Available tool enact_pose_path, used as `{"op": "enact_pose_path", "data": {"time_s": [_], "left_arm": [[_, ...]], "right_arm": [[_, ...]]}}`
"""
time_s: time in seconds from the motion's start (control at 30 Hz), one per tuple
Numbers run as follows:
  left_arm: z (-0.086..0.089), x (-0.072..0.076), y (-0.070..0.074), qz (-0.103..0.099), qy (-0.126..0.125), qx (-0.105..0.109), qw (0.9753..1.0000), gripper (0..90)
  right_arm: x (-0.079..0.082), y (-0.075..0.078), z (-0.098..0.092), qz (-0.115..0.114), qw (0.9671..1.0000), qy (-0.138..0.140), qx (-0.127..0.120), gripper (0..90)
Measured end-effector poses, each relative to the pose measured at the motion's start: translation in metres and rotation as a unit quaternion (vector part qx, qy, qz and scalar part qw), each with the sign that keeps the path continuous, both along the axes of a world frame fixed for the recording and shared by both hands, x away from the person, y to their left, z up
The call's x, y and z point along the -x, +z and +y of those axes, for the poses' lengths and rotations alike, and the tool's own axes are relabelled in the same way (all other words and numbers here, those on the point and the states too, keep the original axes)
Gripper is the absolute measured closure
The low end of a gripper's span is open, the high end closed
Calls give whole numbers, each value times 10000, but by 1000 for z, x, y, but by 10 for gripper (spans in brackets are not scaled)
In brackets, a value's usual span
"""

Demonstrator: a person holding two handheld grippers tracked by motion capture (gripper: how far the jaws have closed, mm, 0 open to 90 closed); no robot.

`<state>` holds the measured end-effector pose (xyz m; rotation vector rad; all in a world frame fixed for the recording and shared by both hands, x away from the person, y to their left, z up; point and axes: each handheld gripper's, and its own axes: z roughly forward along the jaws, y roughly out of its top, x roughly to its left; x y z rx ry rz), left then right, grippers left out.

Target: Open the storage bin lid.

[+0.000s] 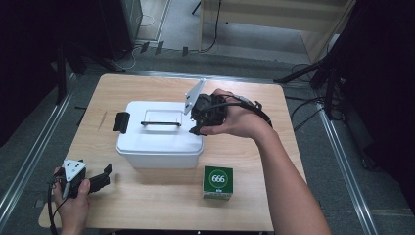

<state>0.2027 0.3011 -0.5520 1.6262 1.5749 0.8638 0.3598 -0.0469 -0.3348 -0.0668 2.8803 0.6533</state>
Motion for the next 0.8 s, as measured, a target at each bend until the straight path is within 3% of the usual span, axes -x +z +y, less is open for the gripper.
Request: {"op": "enact_pose_path", "data": {"time_s": [0.13, 0.43, 0.63, 0.8], "left_arm": [[0, -1, 0, 40, -19, 13, 10000, 75], [0, -2, 0, 66, -27, 8, 10000, 75], [-1, -3, 0, 112, -60, 0, 9999, 75], [-1, -2, 0, 116, -78, 1, 9999, 75]], "right_arm": [[-2, -4, 15, 167, 9998, -8, 105, 582], [-7, -10, 33, 39, 9997, -141, 178, 642], [-9, -10, 45, 59, 9997, 6, 221, 722], [-12, -8, 55, 116, 9990, 57, 429, 771]]}}
